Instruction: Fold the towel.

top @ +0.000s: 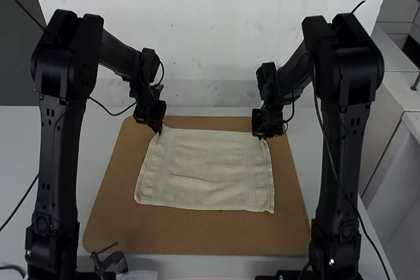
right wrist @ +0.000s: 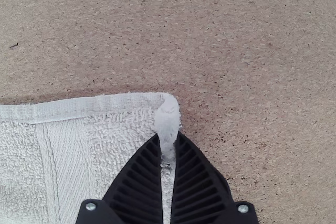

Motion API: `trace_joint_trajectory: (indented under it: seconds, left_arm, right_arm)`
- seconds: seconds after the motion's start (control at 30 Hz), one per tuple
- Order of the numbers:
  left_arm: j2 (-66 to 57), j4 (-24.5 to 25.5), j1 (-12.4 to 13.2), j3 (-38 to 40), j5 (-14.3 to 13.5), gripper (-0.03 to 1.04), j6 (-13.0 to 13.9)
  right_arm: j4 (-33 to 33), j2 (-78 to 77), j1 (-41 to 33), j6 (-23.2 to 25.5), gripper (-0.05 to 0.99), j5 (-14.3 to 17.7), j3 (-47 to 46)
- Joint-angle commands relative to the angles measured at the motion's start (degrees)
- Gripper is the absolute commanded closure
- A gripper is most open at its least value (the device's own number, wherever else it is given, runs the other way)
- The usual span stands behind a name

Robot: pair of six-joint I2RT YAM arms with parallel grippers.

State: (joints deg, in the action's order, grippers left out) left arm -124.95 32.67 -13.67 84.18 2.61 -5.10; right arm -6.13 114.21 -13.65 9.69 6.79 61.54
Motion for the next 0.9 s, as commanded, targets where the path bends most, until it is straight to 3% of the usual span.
trace_joint_trajectory:
  seconds: [0.0,0.87]
  left_arm:
    - [0.0,2.8,-0.8,-1.6,3.5,0.99,-1.0]
    - [19.6,5.4,-1.2,-1.7,2.8,0.99,-5.0]
  right_arm:
    - [-0.2,1.5,-0.9,0.6,0.91,-0.9,-1.6]
    - [1.9,-11.1,-1.6,1.7,0.91,0.2,5.3]
